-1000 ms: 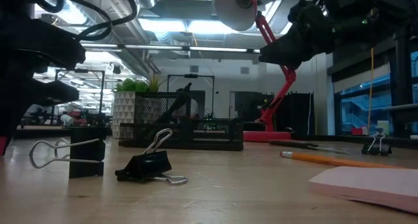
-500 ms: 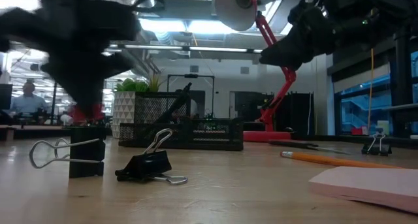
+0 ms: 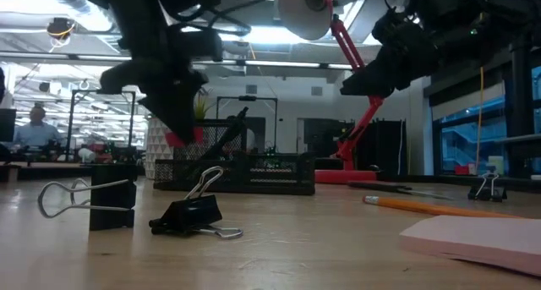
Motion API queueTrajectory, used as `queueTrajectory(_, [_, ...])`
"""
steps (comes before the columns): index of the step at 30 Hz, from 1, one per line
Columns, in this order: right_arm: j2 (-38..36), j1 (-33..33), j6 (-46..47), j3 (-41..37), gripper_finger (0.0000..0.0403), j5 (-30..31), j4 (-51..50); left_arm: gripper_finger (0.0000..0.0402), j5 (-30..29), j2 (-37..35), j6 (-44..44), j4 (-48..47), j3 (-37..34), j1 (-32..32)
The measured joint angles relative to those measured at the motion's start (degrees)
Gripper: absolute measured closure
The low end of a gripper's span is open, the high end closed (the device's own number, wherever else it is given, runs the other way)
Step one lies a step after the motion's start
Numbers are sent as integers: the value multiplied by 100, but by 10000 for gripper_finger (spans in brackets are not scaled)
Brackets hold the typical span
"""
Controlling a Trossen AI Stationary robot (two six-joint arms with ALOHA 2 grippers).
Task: Pick and place office supplies into organizer
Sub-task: Put the red eraser into the black desk organizer
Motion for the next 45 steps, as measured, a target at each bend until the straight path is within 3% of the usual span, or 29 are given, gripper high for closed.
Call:
queueTrajectory(21, [0, -5, 18, 0, 214, 7, -158, 381, -110, 911, -44, 164, 7, 82])
queueTrajectory(34, [0, -5, 25, 0, 214, 4, -177, 371, -206, 961, -66, 187, 9, 78])
queueTrajectory(45, [0, -5, 25, 0, 214, 2, -211, 326, -319, 950, -195, 182, 15, 78])
